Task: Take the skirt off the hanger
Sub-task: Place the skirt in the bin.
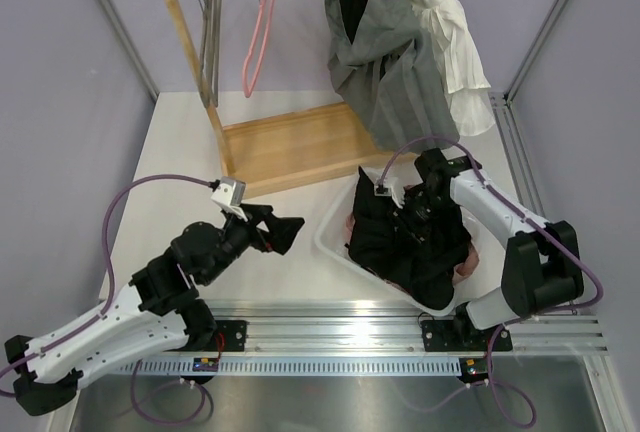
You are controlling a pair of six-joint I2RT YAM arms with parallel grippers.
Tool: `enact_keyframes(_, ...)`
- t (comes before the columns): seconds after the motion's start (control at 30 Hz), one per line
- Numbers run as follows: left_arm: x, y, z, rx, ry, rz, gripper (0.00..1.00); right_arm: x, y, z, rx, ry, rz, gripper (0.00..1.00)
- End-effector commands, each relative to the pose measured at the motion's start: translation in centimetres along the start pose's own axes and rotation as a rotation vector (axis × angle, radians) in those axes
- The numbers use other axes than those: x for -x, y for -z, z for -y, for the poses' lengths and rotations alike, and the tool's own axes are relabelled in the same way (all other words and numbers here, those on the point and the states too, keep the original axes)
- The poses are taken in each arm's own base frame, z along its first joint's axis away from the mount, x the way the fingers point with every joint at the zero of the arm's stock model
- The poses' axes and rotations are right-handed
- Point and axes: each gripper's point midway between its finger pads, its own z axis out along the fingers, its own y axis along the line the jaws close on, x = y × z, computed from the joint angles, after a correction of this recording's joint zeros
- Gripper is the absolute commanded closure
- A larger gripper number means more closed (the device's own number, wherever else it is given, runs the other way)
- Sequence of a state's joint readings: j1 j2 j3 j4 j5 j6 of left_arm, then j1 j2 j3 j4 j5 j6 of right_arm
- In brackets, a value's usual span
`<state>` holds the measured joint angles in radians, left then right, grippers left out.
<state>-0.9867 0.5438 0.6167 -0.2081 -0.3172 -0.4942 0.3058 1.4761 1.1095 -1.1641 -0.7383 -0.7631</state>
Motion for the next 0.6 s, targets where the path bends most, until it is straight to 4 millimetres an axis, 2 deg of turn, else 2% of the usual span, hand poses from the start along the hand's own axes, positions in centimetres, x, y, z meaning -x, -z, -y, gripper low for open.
enact_keyframes(0.0,4.4,-0.1,2.8,-0.083,0.023,0.107,0.01,-2.3,-1.2,7.0,-0.273,-0.014,-0.112,0.67)
enact_keyframes(0.07,5.4,-0.2,3.6,-0.109,0.032,0.125,0.01,-4.4,-2.3,9.8,-0.358,-0.064,-0.185,0.67)
enact_keyframes(0.13,5.9,-0.7,4.4,-0.126,0.032,0.126,0.01,-5.3,-2.9,10.7,-0.374,-0.087,-0.218,0.69)
enact_keyframes(0.17,6.2,-0.7,4.9,-0.141,0.028,0.126,0.01,-5.2,-3.0,11.2,-0.394,-0.093,-0.219,0.69)
enact_keyframes(0.2,7.4,-0.7,5.6,-0.157,0.034,0.147,0.01,-5.2,-2.6,11.6,-0.42,-0.091,-0.224,0.69)
enact_keyframes(0.23,7.4,-1.2,6.0,-0.166,0.022,0.136,0.01,-5.1,-2.5,11.8,-0.431,-0.087,-0.22,0.69)
enact_keyframes(0.33,9.3,-1.9,7.7,-0.195,0.01,0.154,0.01,-4.4,-2.1,11.4,-0.425,-0.077,-0.206,0.66)
enact_keyframes(0.37,9.8,-2.1,8.1,-0.202,0.006,0.159,0.01,-4.2,-1.7,10.9,-0.42,-0.072,-0.202,0.64)
enact_keyframes(0.4,10.4,-2.4,8.5,-0.207,0.004,0.165,0.01,-3.2,-1.0,10.0,-0.413,-0.046,-0.156,0.62)
enact_keyframes(0.43,12.2,-2.2,9.4,-0.221,0.004,0.197,0.01,-2.2,-0.2,9.4,-0.412,-0.024,-0.122,0.61)
enact_keyframes(0.47,12.2,-3.1,9.7,-0.216,0.0,0.188,0.01,-1.2,0.8,7.5,-0.384,0.009,-0.079,0.57)
enact_keyframes(0.5,13.0,-3.3,10.1,-0.218,0.003,0.202,0.01,-0.6,1.6,6.5,-0.372,0.03,-0.055,0.55)
enact_keyframes(0.53,15.0,-3.2,10.8,-0.216,0.013,0.24,0.01,1.0,2.9,5.5,-0.372,0.065,-0.011,0.53)
enact_keyframes(0.57,14.9,-4.4,11.0,-0.202,0.011,0.225,0.01,1.3,3.9,3.4,-0.341,0.098,0.015,0.5)
